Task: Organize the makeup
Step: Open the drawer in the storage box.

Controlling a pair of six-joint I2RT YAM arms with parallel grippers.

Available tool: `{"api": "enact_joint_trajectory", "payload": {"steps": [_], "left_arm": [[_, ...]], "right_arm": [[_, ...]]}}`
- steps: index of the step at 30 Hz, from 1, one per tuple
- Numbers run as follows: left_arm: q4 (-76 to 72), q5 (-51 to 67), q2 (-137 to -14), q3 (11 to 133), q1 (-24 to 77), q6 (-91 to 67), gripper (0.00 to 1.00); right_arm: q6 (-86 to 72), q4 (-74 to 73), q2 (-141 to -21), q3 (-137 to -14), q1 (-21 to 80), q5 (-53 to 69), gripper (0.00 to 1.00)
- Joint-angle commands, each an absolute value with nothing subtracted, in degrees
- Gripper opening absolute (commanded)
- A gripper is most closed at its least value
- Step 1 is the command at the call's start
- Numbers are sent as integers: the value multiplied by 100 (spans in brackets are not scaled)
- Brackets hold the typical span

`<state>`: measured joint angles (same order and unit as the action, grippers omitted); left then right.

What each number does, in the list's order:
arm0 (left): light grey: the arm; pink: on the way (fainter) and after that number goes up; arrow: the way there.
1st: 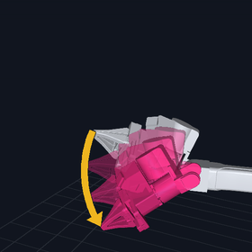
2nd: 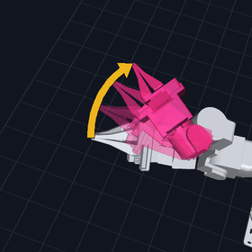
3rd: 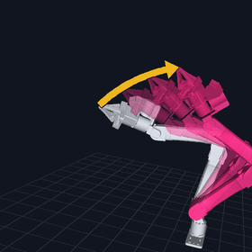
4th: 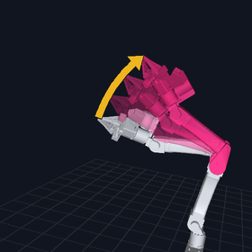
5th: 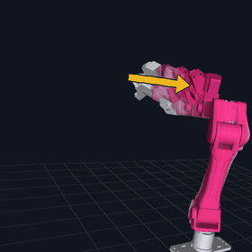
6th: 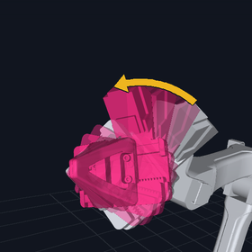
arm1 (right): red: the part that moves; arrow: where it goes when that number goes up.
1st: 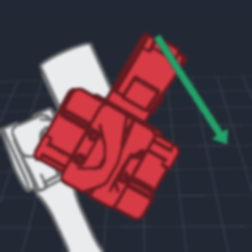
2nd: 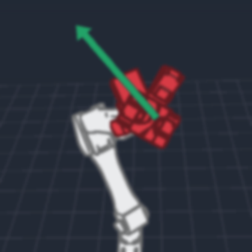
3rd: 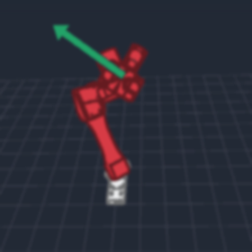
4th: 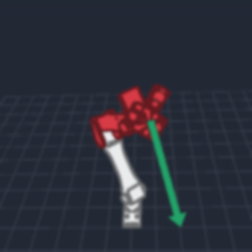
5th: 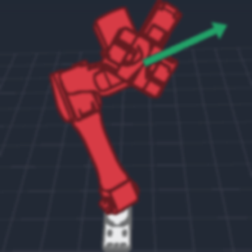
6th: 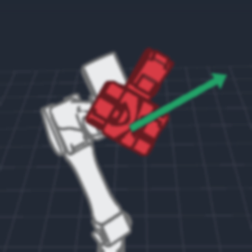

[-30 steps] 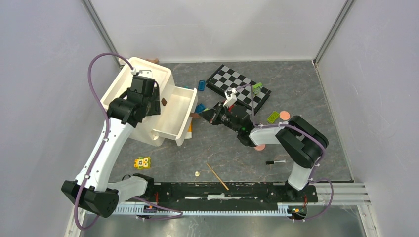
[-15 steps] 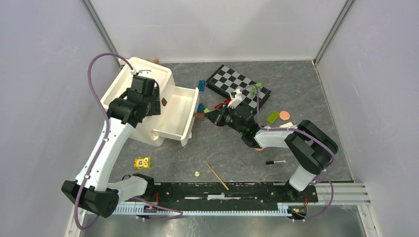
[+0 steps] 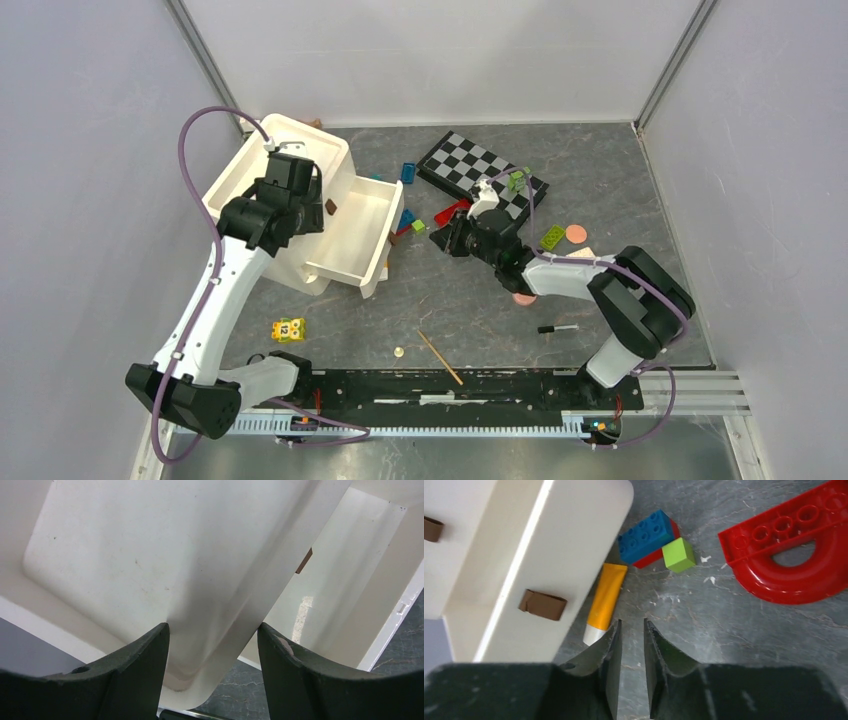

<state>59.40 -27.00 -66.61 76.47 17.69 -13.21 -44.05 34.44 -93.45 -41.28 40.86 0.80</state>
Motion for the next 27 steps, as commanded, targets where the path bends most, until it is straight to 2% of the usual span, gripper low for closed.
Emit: {"api": "enact_joint_trajectory", "payload": {"steps": [1, 8, 12, 16, 21, 27], "left_arm": [[6239, -2997, -6719, 7655, 1652, -1529, 71], [5931, -2655, -6439, 7586, 1652, -1433, 72], [5715, -2389, -6194, 7601, 1656, -1419, 72], [5502, -2201, -5904, 7596, 1657, -1415, 75], [5197, -2002, -5508, 7483, 1661, -1475, 80], [4982, -1905, -5168, 7406, 1653, -1615, 82]], "right_arm": [[-3636, 2506, -8915, -4596, 4066, -278, 32], [-2412, 523, -8507, -5102, 3679, -890, 42], [-1862, 15, -8238, -5045, 3489, -1515, 59], [-1252, -582, -8047, -5102, 3305, -1866, 70], [-913, -1216, -7887, -5259, 2963, -2265, 74], [-871, -1733, -7656, -5303, 2392, -2065, 76]]}}
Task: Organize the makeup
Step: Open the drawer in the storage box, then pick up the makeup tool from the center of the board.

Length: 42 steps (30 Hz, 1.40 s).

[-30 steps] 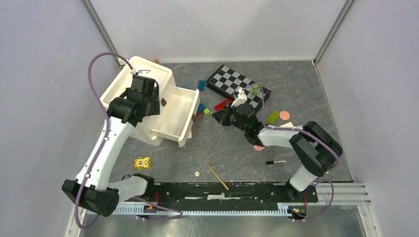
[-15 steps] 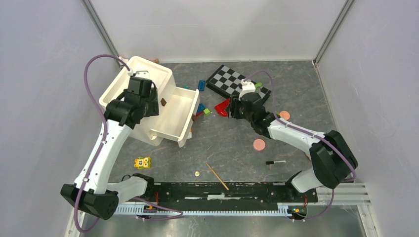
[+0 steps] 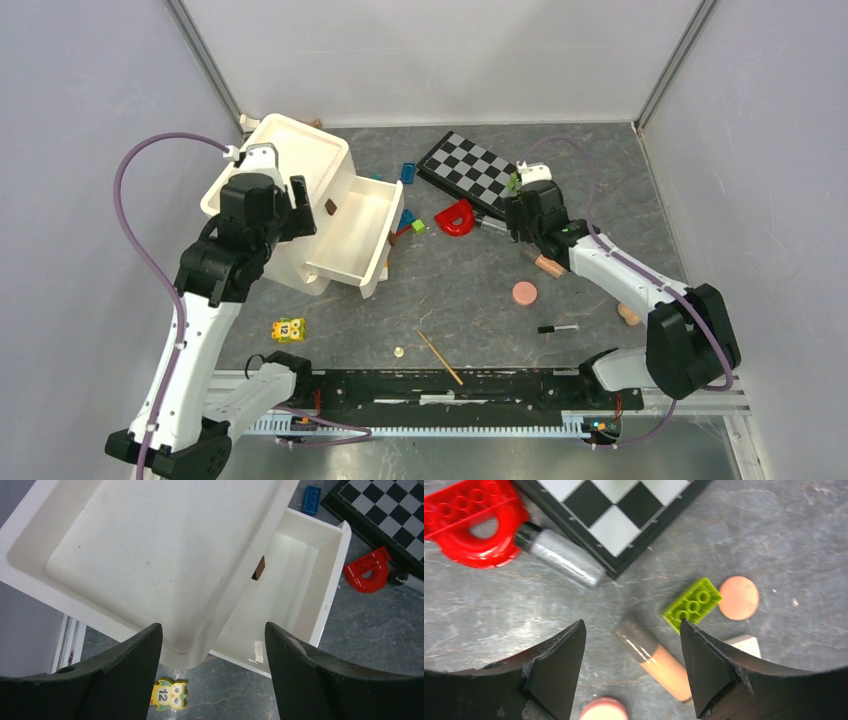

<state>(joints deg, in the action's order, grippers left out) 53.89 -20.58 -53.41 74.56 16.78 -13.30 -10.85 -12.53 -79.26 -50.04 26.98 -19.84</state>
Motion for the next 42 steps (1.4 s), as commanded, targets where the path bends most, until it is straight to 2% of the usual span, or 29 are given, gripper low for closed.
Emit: {"api": "enact_joint_trajectory", "payload": {"steps": [1, 12, 20, 25, 30, 42], "left_arm": [[4960, -1884, -5128, 7384, 1654, -1646, 82], [4423, -1595, -4870, 6969, 1654, -1828, 85], [4096, -1413, -4738, 6741, 1652, -1791, 86], [4120, -1402, -4782, 6710, 1658, -1688, 86], [4096, -1402, -4727, 6638, 1652, -1665, 86], [3870, -1366, -4614, 6355, 1654, -1770, 86]], "right_arm": [[-886, -1895, -7668, -5325, 2287, -2004, 76], [-834, -2538, -7485, -4912, 1429, -872, 78], [-1228, -2461, -7319, -4528, 1123, -789, 78], [-600, -2303, -7436, -4500, 1107, -85, 78], [-401, -2489, -7658, -4630, 1107, -41, 77], [-1363, -2670, -6437, -3636, 1240, 449, 76]]}}
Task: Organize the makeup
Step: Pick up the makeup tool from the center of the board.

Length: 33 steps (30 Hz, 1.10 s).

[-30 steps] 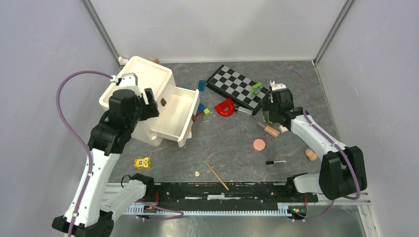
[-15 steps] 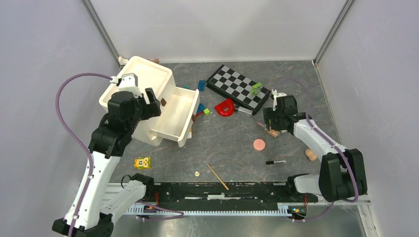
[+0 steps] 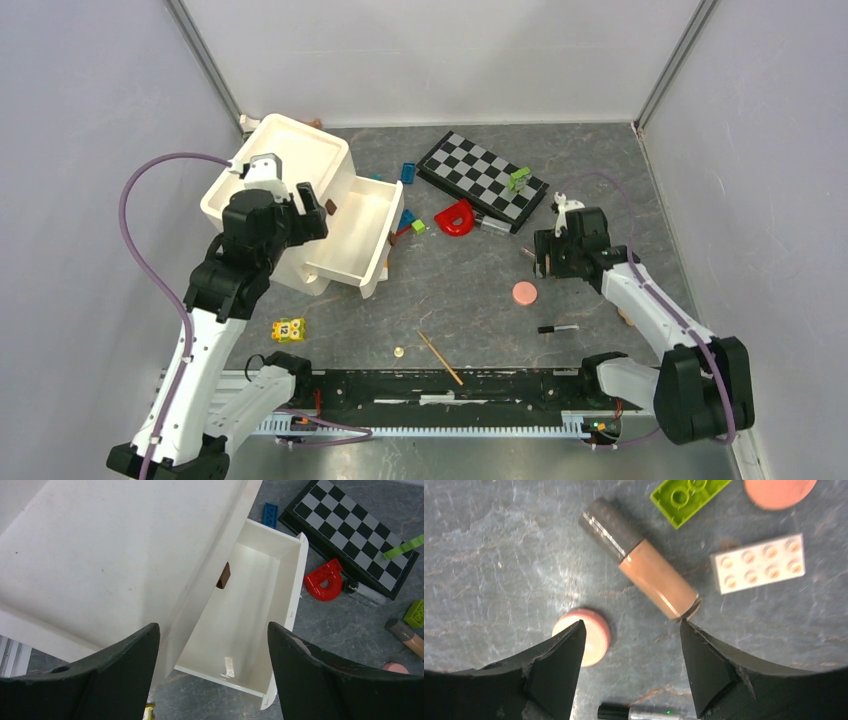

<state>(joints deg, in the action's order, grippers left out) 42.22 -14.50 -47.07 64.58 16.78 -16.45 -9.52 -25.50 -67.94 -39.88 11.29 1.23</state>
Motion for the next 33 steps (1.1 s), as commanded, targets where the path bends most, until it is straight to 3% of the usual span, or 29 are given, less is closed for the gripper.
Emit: {"api": "enact_joint_trajectory", "payload": {"steps": [1, 9, 19, 22, 27, 33], "left_arm": [[3851, -1346, -4606, 6317, 1651, -1790, 86], [3796, -1328, -4604, 6249, 1651, -1820, 86], [3815, -1453, -4579, 6226, 1654, -1766, 86], [3751, -1501, -4545, 6142, 1661, -1784, 86], [3601, -1690, -4425, 5975, 1654, -1775, 86], [3237, -1867, -4298, 5676, 1655, -1675, 86]], "right_arm": [[-1429, -2685, -6413, -3572, 1341, 459, 77], [-1743, -2470, -6864, -3633, 2464, -111, 85], [-1858, -2512, -7442, -3684, 2908, -748, 84], [-1838, -2479, -7518, -3693, 2939, -783, 76], [-1747, -2341, -7440, -3688, 2962, -724, 49], [-1673, -2354, -7019, -3939, 2978, -693, 43]]}}
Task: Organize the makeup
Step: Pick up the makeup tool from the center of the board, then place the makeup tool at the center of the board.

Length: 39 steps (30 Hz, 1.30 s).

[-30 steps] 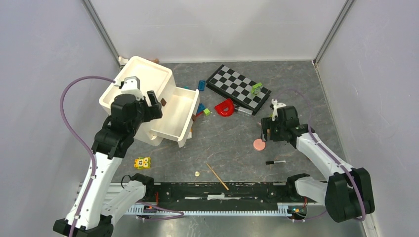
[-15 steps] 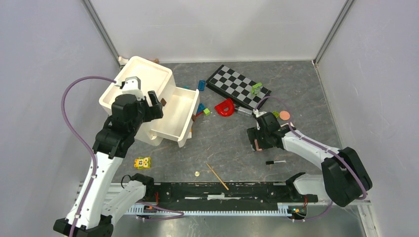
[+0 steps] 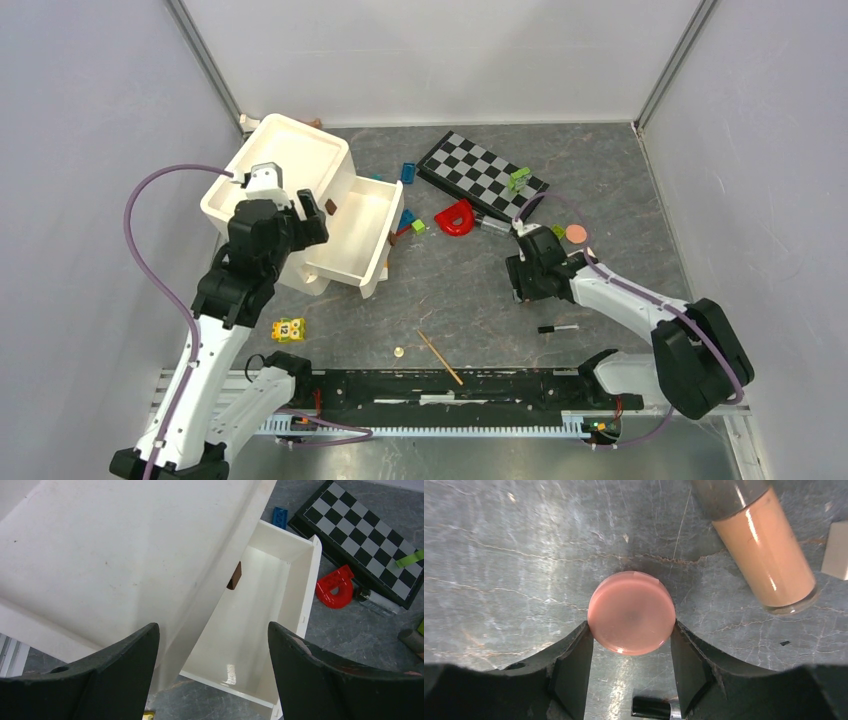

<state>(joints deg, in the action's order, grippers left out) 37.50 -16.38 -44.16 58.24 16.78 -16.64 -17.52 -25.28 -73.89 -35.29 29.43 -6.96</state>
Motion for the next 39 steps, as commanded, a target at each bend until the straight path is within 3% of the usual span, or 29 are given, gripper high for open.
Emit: {"api": "enact_joint_trajectory", "payload": {"steps": [1, 13, 26, 31, 39], "left_arm": [[3164, -1879, -4272, 5632, 1655, -1658, 86], [2491, -1884, -4023, 5164, 1645, -1561, 86], [2443, -1963, -3789, 5010, 1512, -1497, 87], [2452, -2010, -3730, 4975, 1512, -1485, 87], [2470, -2041, -3719, 4979, 1503, -1476, 87]], "right_arm": [[-1659, -2375, -6978, -4036, 2988, -642, 43], [-1520, -2479, -7298, -5451, 3355, -130, 41], [-1491, -2364, -9001, -7625, 4318, 218, 41], [-1533, -2449, -9078, -7219, 4368, 36, 42], [-1638, -2192, -8680, -5143, 4441, -473, 43]]}}
